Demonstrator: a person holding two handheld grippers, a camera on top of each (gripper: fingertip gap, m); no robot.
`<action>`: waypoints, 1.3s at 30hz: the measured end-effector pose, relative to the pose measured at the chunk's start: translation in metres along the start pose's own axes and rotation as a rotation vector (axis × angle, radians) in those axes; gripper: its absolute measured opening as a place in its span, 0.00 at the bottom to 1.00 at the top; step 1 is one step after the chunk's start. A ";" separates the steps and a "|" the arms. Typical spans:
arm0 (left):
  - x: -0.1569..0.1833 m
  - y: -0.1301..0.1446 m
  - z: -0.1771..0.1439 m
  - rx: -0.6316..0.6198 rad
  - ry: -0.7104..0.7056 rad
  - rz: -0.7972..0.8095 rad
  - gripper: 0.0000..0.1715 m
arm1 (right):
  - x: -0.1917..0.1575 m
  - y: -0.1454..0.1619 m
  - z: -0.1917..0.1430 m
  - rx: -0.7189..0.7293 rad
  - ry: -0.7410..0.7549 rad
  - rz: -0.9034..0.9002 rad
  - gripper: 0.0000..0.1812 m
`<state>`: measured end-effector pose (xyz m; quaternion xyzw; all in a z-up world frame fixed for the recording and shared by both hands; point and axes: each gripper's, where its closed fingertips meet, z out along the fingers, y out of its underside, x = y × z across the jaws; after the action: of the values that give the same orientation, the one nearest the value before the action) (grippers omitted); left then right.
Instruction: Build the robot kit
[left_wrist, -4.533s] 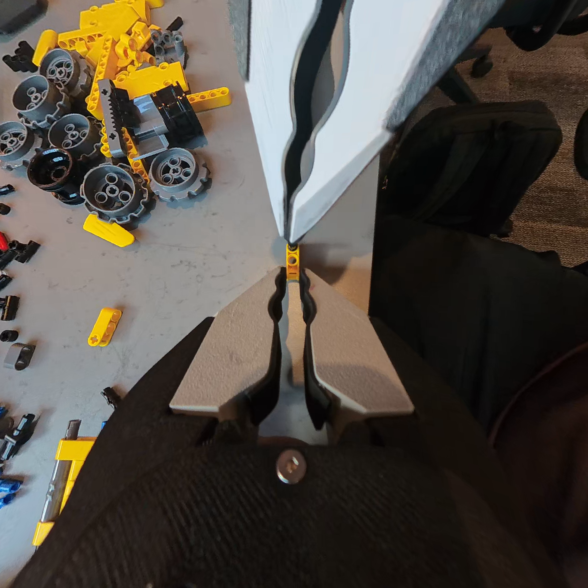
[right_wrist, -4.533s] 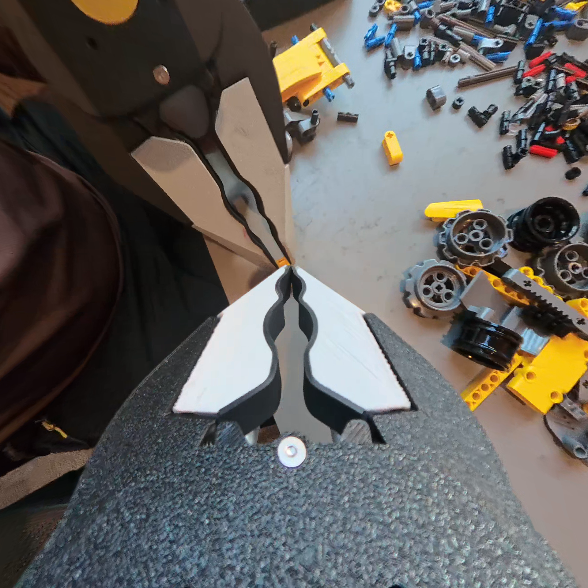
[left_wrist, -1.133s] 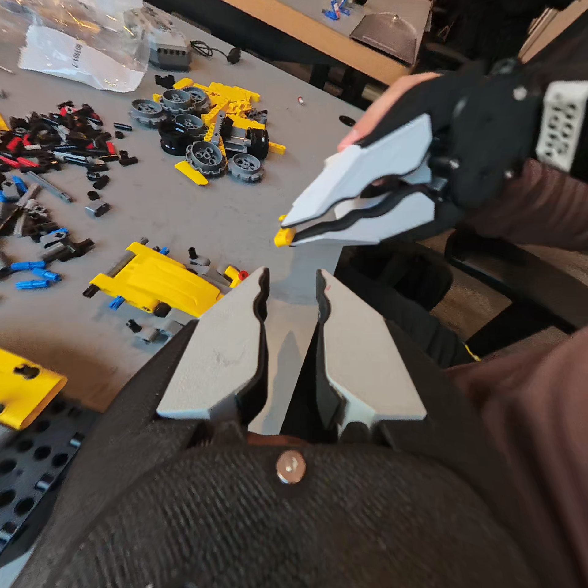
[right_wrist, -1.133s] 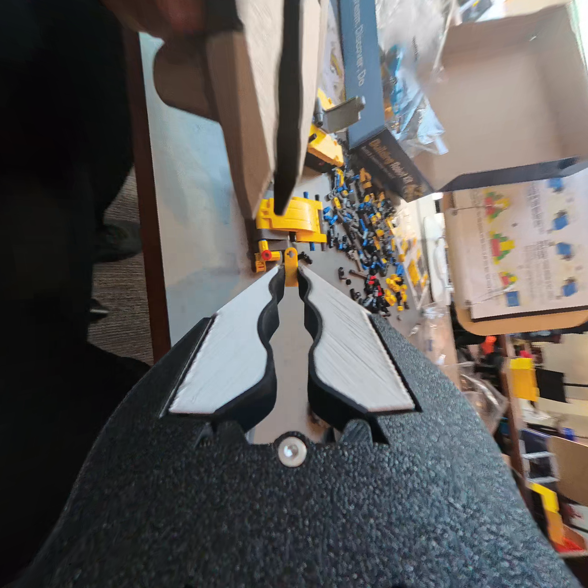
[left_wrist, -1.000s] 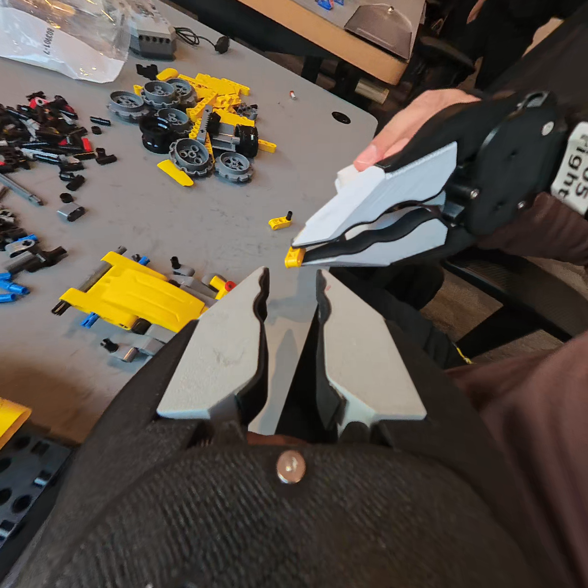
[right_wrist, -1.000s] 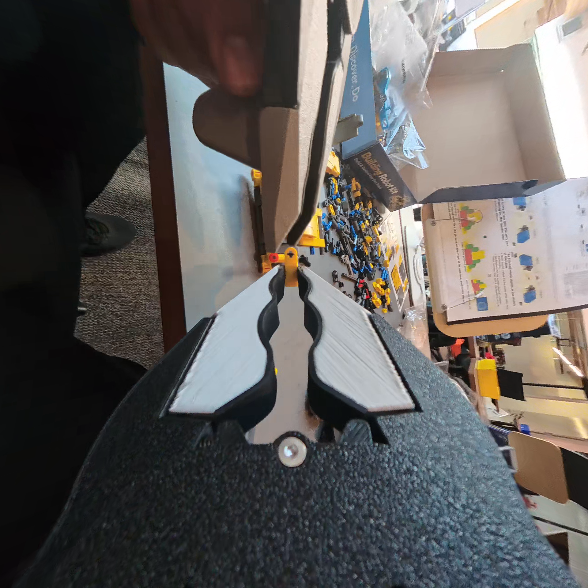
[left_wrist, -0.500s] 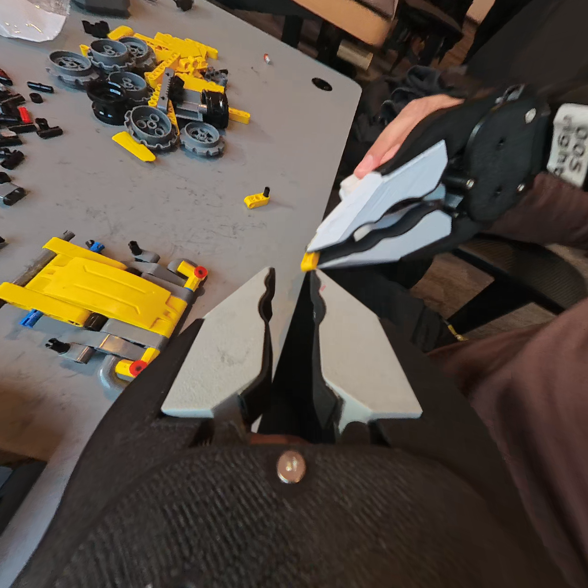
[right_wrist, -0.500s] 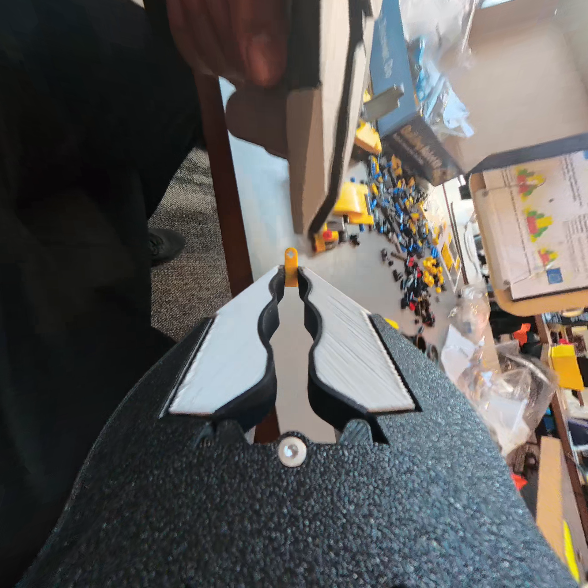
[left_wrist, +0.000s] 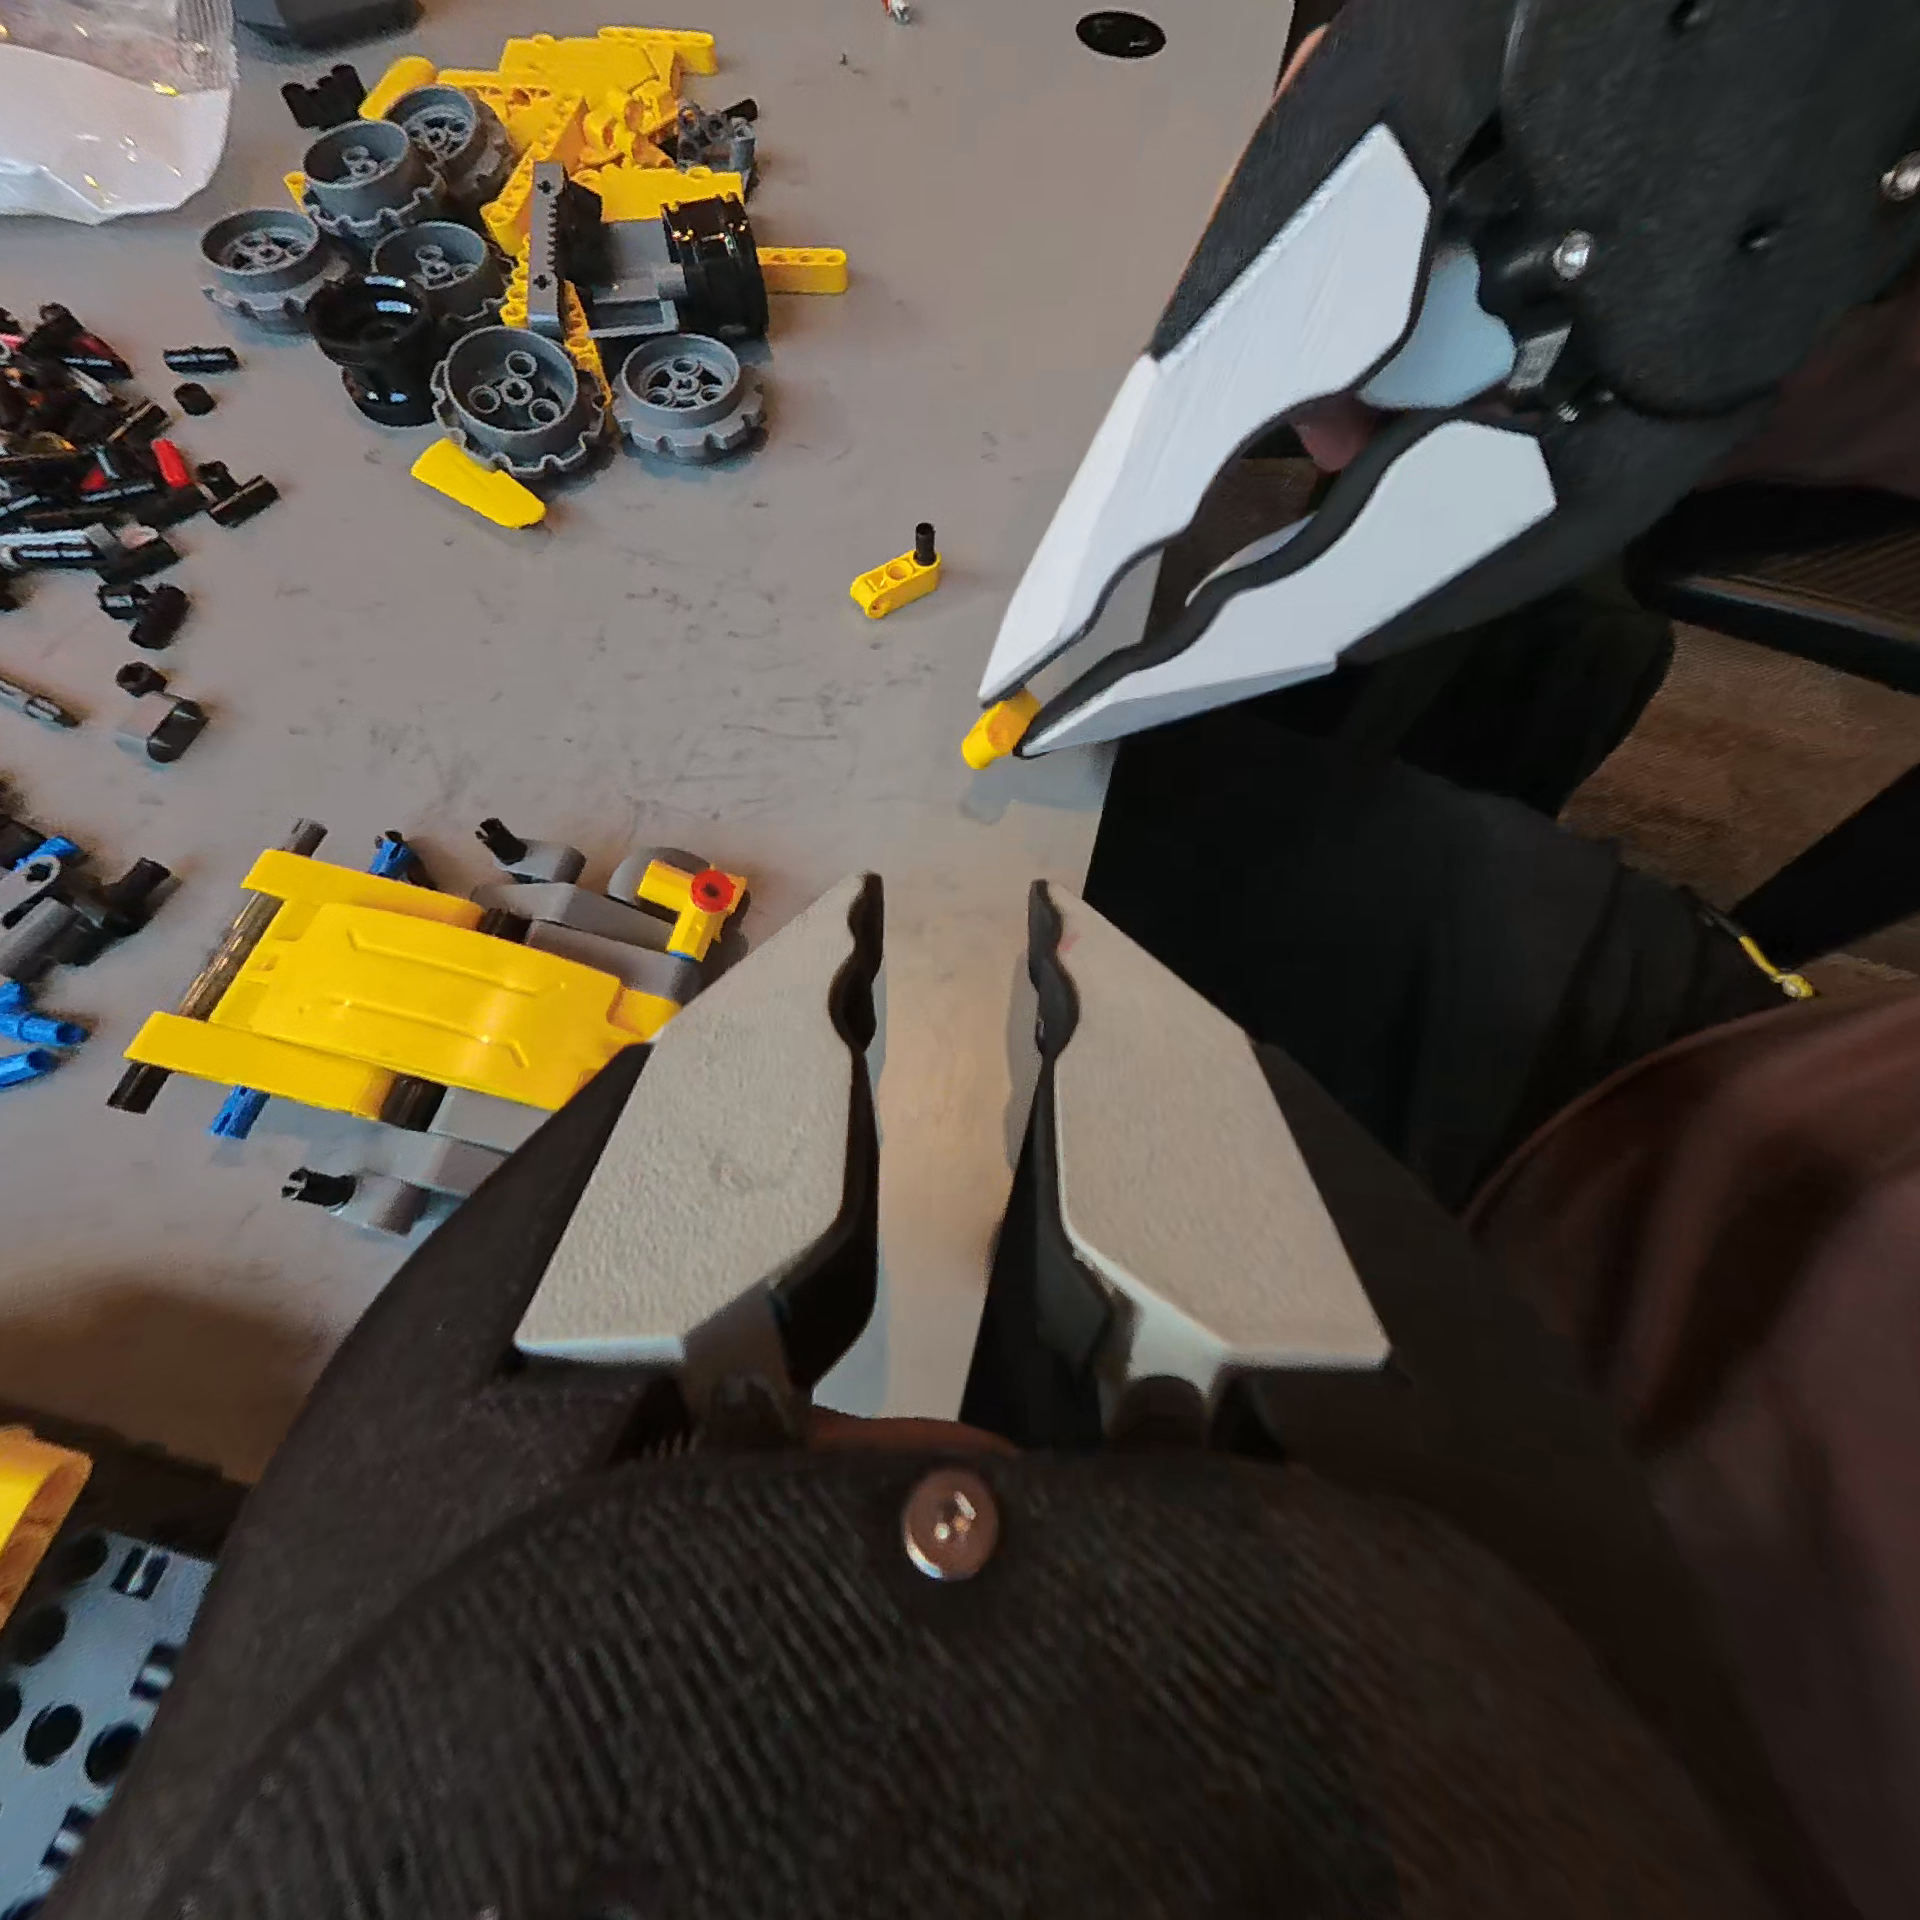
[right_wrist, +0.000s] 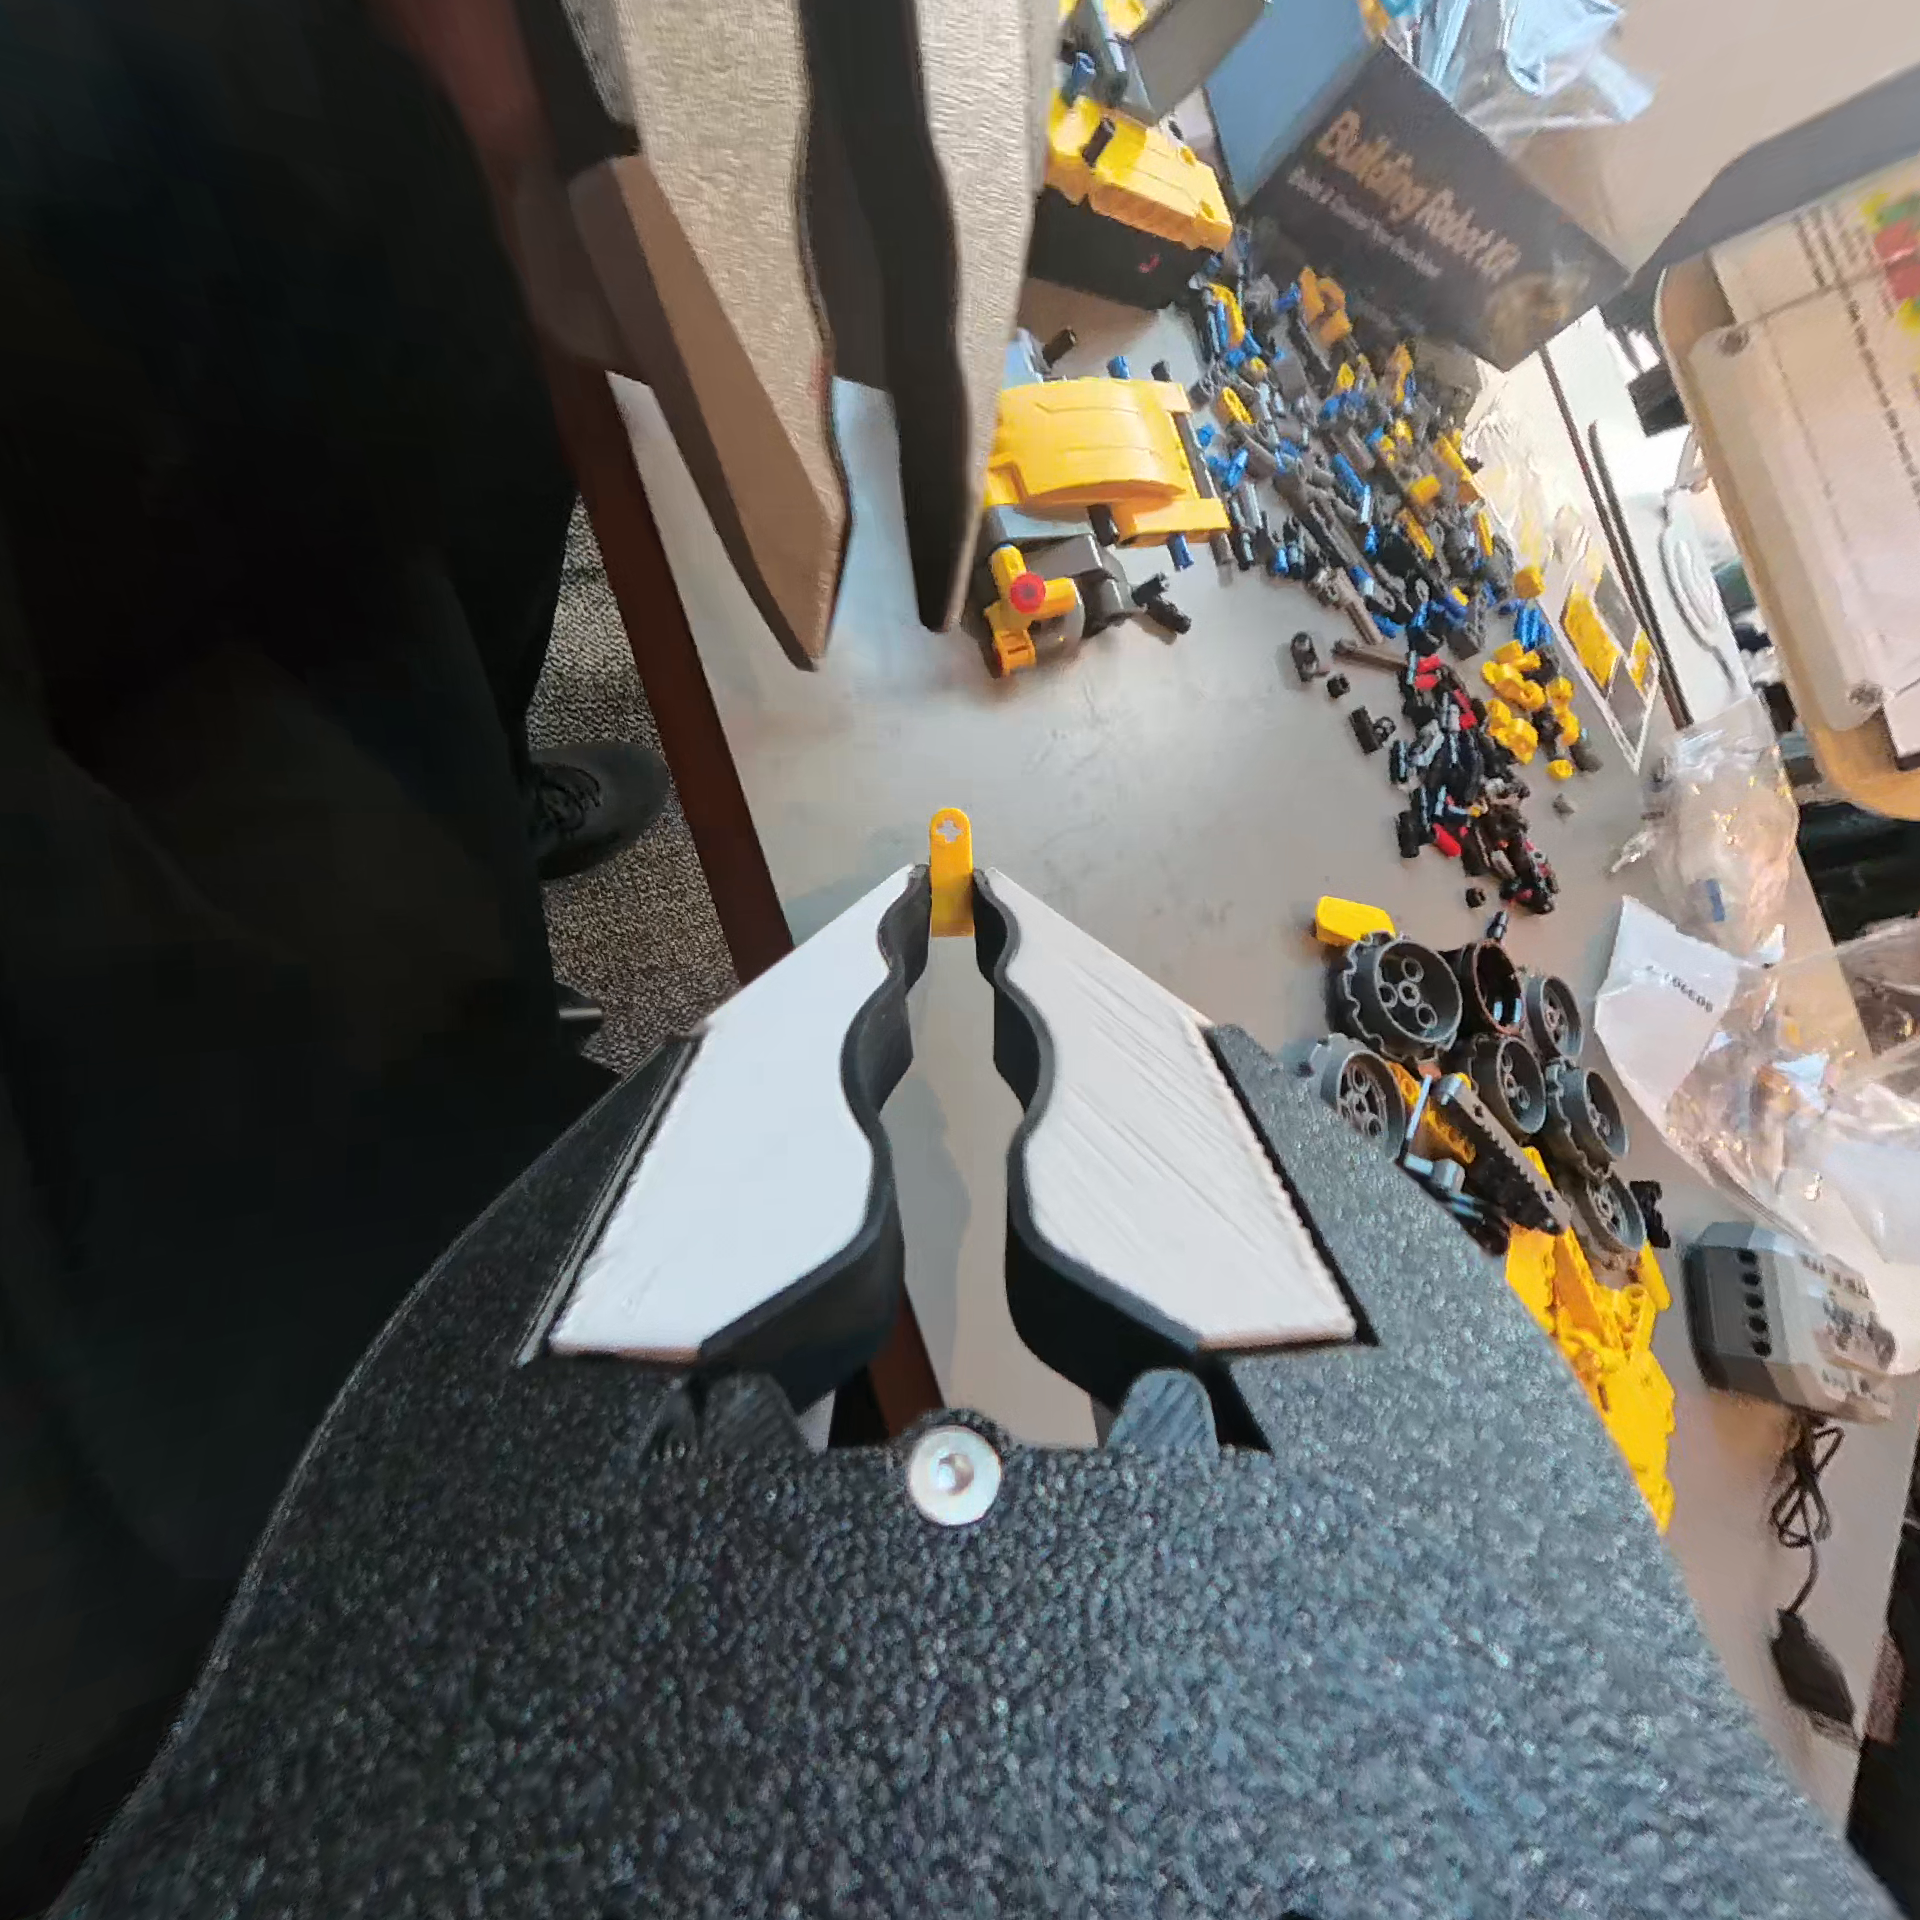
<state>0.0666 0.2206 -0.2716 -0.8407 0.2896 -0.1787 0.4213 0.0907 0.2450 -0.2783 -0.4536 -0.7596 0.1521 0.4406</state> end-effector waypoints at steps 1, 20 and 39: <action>0.002 -0.002 0.002 0.001 0.017 -0.011 0.15 | -0.001 -0.003 0.000 0.010 0.002 -0.024 0.03; 0.012 -0.008 0.011 -0.005 0.033 0.148 0.04 | -0.004 -0.017 -0.011 0.090 0.036 -0.100 0.06; 0.001 0.014 0.012 -0.166 -0.064 0.356 0.03 | -0.020 -0.016 0.019 0.025 -0.287 0.237 0.04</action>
<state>0.0692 0.2201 -0.2900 -0.8134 0.4337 -0.0499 0.3845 0.0704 0.2236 -0.2896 -0.5080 -0.7539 0.2757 0.3124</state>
